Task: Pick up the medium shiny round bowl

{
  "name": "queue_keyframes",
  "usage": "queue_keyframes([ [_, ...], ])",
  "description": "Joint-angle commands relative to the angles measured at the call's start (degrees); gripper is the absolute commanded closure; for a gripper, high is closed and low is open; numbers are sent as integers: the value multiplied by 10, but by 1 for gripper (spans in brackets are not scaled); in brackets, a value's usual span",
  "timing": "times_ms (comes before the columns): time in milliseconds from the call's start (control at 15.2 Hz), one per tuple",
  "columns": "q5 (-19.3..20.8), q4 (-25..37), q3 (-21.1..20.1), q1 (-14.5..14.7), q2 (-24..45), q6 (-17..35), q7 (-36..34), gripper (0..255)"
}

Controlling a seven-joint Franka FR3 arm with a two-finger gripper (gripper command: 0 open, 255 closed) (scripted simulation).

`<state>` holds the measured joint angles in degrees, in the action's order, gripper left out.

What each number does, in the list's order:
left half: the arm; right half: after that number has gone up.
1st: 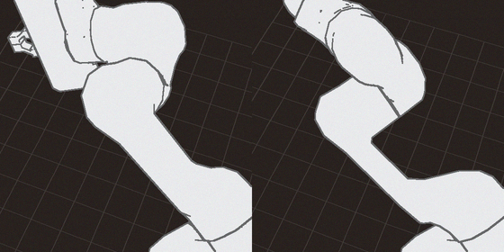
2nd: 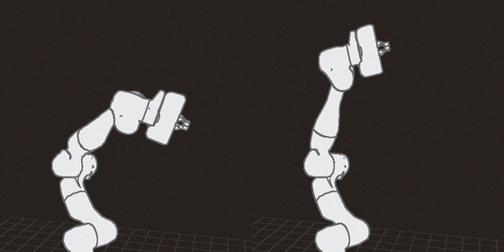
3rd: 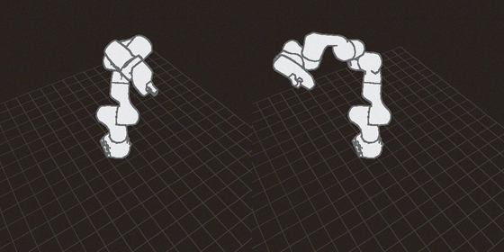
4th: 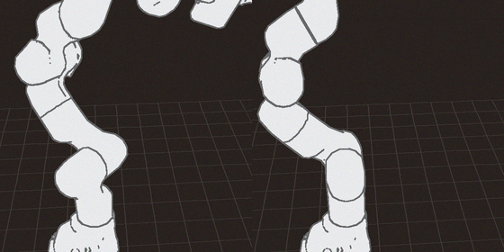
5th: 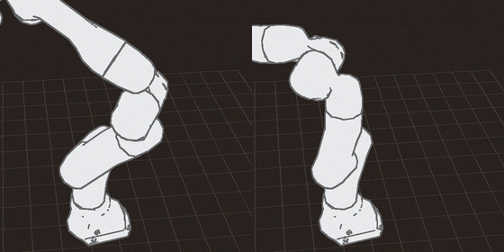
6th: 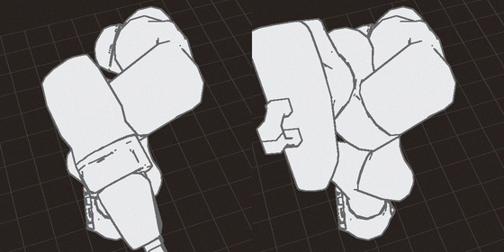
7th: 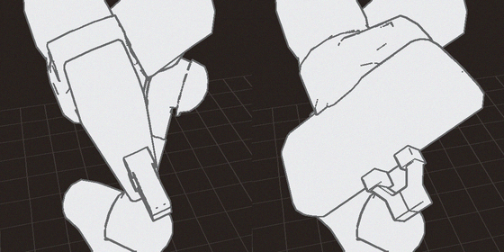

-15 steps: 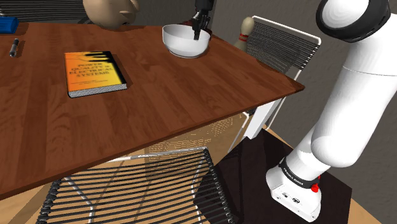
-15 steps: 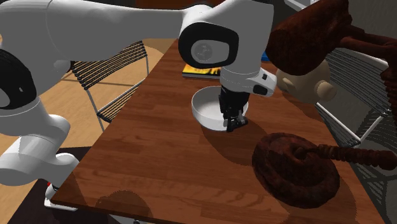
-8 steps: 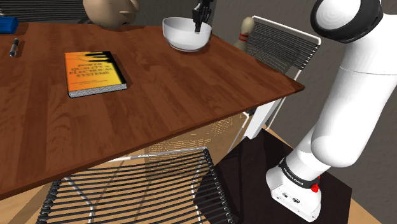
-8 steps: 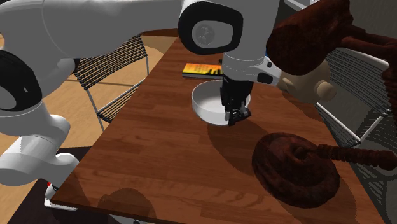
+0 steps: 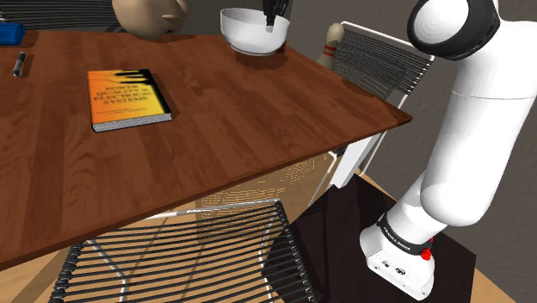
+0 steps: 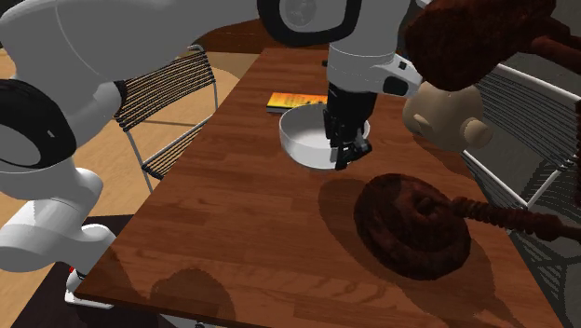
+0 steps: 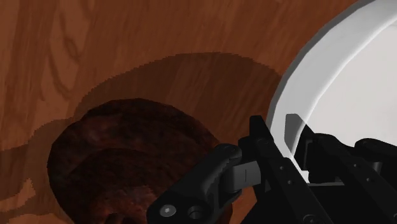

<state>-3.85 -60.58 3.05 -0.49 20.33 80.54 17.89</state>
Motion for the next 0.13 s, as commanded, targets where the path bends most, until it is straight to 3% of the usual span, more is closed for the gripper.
queue_keyframes([
  [0, -1, 24, 0, -1, 7, -13, 0, 255],
  [66, -1, 24, 0, -1, 7, -13, 0, 255],
])
